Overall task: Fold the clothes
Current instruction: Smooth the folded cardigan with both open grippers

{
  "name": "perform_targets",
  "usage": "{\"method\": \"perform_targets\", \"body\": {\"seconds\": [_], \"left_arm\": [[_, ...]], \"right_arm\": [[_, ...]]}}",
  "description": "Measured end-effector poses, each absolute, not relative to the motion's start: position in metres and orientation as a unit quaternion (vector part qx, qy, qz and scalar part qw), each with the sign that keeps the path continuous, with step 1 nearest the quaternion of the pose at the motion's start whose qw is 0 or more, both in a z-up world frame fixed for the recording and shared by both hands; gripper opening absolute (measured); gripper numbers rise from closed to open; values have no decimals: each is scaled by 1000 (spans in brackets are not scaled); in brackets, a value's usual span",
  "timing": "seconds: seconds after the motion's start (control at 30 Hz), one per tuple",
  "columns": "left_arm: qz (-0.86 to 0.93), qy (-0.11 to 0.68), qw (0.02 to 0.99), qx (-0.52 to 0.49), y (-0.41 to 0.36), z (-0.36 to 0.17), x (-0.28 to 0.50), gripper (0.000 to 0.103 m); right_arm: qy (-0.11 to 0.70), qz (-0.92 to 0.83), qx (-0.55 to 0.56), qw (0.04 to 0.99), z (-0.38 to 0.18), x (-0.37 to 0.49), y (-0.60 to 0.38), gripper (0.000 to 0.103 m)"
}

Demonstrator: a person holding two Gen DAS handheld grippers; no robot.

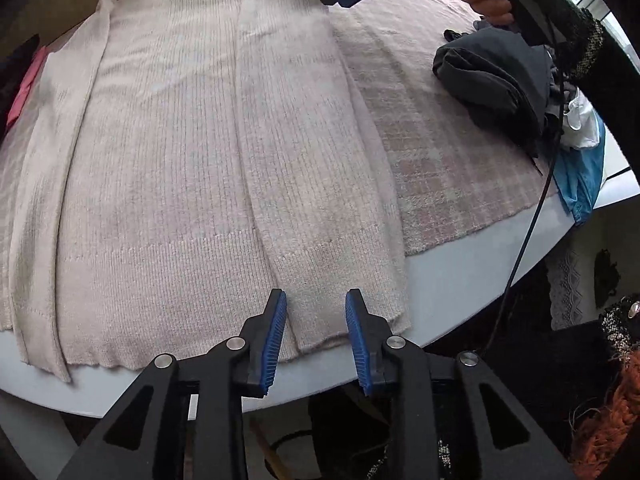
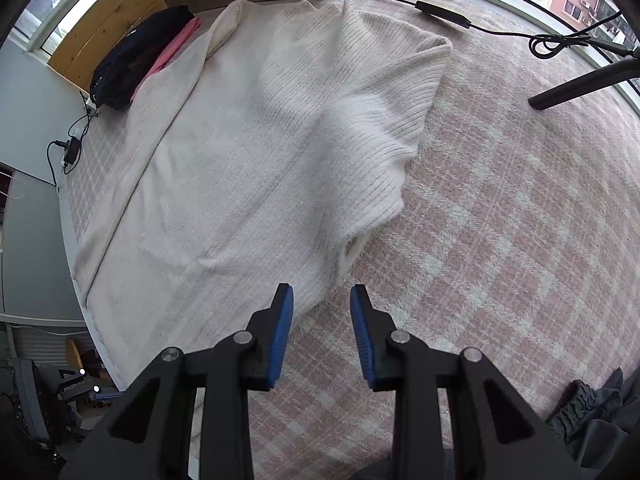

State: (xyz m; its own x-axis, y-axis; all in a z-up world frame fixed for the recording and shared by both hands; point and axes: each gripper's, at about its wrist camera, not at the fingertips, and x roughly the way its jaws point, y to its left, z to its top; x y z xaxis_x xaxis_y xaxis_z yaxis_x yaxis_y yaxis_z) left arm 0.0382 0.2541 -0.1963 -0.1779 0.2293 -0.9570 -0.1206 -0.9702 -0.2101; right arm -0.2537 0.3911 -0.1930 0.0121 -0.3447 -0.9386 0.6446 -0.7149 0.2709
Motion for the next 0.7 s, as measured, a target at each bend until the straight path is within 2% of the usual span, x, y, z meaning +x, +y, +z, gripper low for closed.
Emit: {"method": "perform_targets", "body": {"seconds": [0.07,0.13,0.17,0.33,0.47,0.53,0.6,0.7], "left_arm": [[768,-45,117,-628,252,-199,37,23],[772,-49,122,-622,250,-198,37,13],[775,-55,123,-618,247,-194,37,5],[788,-87,125,-597,230,-172,39,3],[795,-62,53,-602,197,-180,39,3],[789,-51,39,-612,190,-190,38,5],[782,-41,25,-621,182,-200,37,13],[795,-36,15,-605,186,-182,42,15]], "right_arm": [[119,-692,616,358,-195,-254,394,29],[118,-690,618,356,-195,-249,394,29],[118,-690,620,355,-195,-246,393,29],[117,-685,624,358,-194,-235,395,29],[120,-683,625,358,-194,-232,391,29],[120,-682,627,358,-197,-230,388,29],[121,-681,628,358,-199,-229,386,29],[121,-679,630,357,-203,-227,382,29]]}}
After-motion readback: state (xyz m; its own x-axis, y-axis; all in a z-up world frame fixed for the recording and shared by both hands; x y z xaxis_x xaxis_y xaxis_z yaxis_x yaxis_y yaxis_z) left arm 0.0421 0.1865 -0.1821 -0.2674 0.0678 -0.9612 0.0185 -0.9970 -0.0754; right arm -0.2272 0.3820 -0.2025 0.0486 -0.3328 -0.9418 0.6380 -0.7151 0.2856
